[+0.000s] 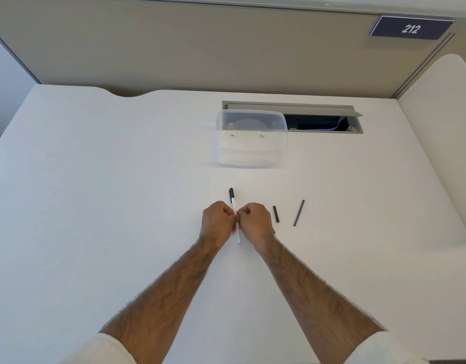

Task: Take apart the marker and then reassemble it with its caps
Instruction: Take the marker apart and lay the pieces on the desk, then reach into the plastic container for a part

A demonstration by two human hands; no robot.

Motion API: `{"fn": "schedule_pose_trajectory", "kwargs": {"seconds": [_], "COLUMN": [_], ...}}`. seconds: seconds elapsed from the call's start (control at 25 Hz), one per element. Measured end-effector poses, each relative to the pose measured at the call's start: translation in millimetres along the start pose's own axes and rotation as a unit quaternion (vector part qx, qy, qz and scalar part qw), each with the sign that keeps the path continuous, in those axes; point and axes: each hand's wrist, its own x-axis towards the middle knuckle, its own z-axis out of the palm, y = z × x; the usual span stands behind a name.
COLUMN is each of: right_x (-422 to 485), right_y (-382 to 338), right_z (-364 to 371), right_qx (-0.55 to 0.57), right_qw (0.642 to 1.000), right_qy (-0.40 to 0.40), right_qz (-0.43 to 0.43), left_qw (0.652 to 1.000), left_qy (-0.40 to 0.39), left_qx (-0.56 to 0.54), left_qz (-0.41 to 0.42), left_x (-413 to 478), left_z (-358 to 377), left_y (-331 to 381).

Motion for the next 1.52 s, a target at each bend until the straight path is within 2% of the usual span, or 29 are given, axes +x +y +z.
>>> {"fn": "schedule_pose_trajectory", "kwargs": {"seconds": [0.28, 0.48, 0.6, 0.68, 0.88, 1.12, 1.52], "right_x": [-1, -7, -12, -15, -22, -24, -12], "right_y": [-2, 6, 19, 29, 39, 37, 30], "right_z": [-2, -13, -34, -46, -44, -28, -20], "right_qx": [-0.036, -0.046, -0.043, -0.063, -0.227, -0.317, -0.339], "right_qw": [0.999, 0.998, 0.995, 0.989, 0.963, 0.934, 0.93], "right_qy": [-0.009, 0.004, 0.081, 0.128, 0.127, 0.143, 0.129], "right_qz": [-0.004, -0.032, -0.04, -0.038, -0.069, -0.084, -0.061], "left_qw": [1.0, 0.992, 0.958, 0.929, 0.879, 0.874, 0.872], "left_qy": [-0.004, -0.014, 0.072, 0.089, 0.077, 0.082, 0.084], "left_qx": [0.024, 0.118, 0.232, 0.293, 0.416, 0.431, 0.432], "left_qz": [0.013, 0.046, 0.154, 0.208, 0.219, 0.209, 0.215], "left_x": [1, -5, -8, -5, 10, 19, 22], "left_z": [5, -3, -11, -14, -14, -13, -13], "left_y": [2, 0, -12, -22, -50, -61, -65]}}
